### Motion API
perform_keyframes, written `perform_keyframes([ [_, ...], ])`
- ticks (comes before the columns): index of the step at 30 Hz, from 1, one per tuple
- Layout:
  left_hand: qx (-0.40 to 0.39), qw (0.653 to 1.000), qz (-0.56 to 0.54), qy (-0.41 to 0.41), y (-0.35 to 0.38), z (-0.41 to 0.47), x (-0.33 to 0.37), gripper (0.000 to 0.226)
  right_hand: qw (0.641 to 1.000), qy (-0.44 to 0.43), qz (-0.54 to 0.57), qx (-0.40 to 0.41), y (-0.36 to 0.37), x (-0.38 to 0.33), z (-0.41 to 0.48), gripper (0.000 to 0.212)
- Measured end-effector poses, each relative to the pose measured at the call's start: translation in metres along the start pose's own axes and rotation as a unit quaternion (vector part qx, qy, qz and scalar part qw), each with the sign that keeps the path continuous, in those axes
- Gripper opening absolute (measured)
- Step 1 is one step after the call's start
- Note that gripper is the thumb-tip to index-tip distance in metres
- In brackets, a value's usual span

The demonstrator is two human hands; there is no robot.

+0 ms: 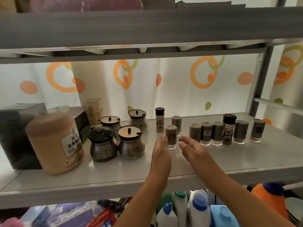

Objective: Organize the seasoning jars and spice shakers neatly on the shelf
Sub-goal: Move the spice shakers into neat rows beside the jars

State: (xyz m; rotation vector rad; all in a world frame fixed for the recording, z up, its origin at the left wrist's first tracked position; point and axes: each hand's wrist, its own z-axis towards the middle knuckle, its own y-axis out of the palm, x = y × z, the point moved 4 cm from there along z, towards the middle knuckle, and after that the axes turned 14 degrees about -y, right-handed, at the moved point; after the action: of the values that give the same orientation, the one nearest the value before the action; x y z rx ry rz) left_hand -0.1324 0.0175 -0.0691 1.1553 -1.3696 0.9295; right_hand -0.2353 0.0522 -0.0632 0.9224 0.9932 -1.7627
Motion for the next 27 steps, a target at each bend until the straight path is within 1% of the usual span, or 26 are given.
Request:
perform_keyframes([
  [3,0.008,1.0,-0.011,-0.023,-0.002,0.007,0.0,0.039,1.0,0.012,0.007,0.001,0.002,-0.002,0.007,0.039],
  [5,0.011,0.999,-0.011,-0.031,-0.003,0.014,0.002,0.037,1.0,0.027,0.013,0.001,0.003,0.001,0.013,0.046],
  [7,0.017,0.999,-0.015,-0.042,-0.005,0.021,0.003,0.043,0.999,0.047,0.014,0.003,0.003,0.004,0.021,0.05],
  [10,0.017,0.997,-0.025,-0.076,-0.007,0.031,0.002,0.048,0.997,0.073,0.019,0.003,0.001,0.01,0.03,0.046],
  [13,0.002,0.996,-0.022,-0.087,-0.01,0.031,0.002,0.046,0.996,0.087,0.012,-0.024,0.007,0.009,0.032,0.043],
  [16,0.006,0.997,0.0,-0.082,-0.017,0.028,0.002,0.044,0.996,0.076,0.019,-0.036,0.017,0.006,0.029,0.048],
  [19,0.025,0.997,0.003,-0.071,-0.029,0.025,0.005,0.038,0.996,0.062,0.03,-0.055,0.029,0.003,0.025,0.047],
  [22,0.02,0.997,0.029,-0.065,-0.037,0.016,0.003,0.033,0.997,0.043,0.037,-0.06,0.037,0.004,0.022,0.047],
  [24,0.015,0.998,0.051,-0.042,-0.041,0.008,-0.001,0.04,0.997,0.033,0.047,-0.057,0.037,0.006,0.022,0.047],
  [26,0.016,0.998,0.047,-0.025,-0.047,0.001,-0.005,0.049,0.994,0.048,0.091,-0.037,0.034,0.014,0.023,0.046],
  [27,0.012,0.999,0.037,-0.021,-0.049,0.001,-0.006,0.047,0.991,0.058,0.118,-0.028,0.034,0.019,0.024,0.047],
])
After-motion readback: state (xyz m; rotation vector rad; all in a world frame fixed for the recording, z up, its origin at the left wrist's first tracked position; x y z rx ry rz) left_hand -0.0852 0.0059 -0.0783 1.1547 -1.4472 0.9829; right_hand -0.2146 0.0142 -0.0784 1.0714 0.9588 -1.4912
